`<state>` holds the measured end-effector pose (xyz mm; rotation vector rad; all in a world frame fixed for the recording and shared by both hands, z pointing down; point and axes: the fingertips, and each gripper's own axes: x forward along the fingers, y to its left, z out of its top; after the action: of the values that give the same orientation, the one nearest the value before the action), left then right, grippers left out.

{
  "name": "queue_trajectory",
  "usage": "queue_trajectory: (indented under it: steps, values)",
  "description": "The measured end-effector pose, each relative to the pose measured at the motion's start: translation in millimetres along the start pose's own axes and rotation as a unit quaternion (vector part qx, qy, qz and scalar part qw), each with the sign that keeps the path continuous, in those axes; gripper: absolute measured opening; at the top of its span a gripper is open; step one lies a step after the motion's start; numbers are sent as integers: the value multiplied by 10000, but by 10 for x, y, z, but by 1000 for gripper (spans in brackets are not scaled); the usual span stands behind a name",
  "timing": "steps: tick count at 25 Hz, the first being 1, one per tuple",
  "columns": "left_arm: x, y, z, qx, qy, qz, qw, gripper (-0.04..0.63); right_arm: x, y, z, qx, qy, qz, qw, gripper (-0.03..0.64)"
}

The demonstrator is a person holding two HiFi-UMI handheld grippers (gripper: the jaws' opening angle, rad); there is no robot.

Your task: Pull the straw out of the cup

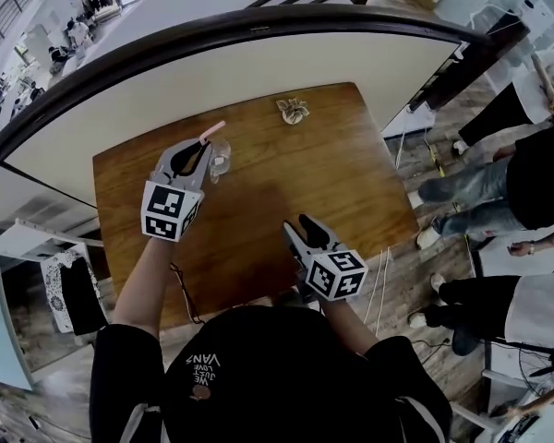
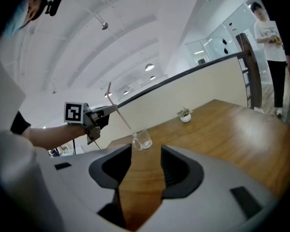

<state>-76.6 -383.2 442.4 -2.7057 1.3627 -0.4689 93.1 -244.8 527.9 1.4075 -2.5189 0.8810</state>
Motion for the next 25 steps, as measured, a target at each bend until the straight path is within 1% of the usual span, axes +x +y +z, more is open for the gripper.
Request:
queue_trajectory:
  steps: [7, 12, 20, 25]
  values:
    - [-513, 22, 39, -434, -377, -32, 9983, 34, -57, 291, -113, -109, -85, -76, 9999, 163]
    - [-844, 0, -52, -638, -478, -142, 9967, 34, -89, 492, -196, -192, -172, -208, 9995, 163]
    - [-1292, -144, -328, -945, -411, -348, 9941, 34, -138, 744, -311, -296, -243, -396, 9985, 161]
    - [-1489, -294, -516, -1106, -264, -358, 9929, 34, -173, 789, -319, -364, -263, -410, 9981, 138]
